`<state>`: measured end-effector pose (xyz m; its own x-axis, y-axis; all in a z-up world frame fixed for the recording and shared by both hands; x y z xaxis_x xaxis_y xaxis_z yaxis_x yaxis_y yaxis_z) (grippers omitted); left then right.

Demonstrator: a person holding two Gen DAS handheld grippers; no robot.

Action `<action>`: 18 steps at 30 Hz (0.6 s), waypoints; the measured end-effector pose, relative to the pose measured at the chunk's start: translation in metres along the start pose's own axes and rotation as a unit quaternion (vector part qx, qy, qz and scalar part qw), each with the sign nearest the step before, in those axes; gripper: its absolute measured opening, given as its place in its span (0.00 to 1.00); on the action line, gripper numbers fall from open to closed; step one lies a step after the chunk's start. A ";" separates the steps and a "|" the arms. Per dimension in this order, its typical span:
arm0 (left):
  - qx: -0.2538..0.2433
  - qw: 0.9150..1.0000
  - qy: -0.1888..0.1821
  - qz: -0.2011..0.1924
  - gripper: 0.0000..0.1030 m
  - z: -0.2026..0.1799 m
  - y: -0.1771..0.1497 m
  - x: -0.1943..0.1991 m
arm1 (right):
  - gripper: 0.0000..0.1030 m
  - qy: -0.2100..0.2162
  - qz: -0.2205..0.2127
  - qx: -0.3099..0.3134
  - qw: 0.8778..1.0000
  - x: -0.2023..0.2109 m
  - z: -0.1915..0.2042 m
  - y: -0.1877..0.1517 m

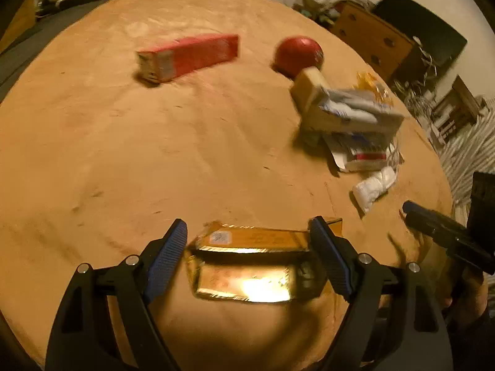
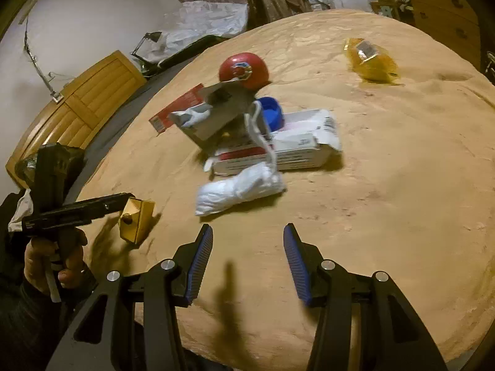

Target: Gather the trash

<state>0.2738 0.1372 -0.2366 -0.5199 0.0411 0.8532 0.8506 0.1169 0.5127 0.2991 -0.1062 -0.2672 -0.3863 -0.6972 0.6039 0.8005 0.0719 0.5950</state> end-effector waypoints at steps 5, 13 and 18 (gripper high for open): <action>0.047 0.998 0.027 -0.033 0.81 0.030 0.006 0.014 | 0.49 0.076 -0.003 -0.077 0.994 -0.012 0.008 0.005; 0.063 0.997 0.018 -0.040 0.81 0.039 0.006 0.021 | 0.51 -0.002 -0.072 -0.171 0.983 -0.045 -0.011 0.026; 0.047 0.997 0.028 -0.055 0.81 0.045 0.006 0.028 | 0.33 -0.014 -0.054 -0.105 0.993 -0.047 -0.006 0.034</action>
<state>0.2609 0.1834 -0.2143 -0.6019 -0.0326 0.7979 0.7765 0.2094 0.5943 0.3471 -0.0752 -0.2787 -0.4851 -0.6720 0.5595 0.8307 -0.1543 0.5349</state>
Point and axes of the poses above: each gripper's, at about its wrist camera, not at the fingertips, and x roughly against the way its jaws point, z to its left, y to its top, the point moved 7 cm from there along -x, roughly the way its jaws point, and after that the axes turned 13 degrees about y, right-handed, at the moved point
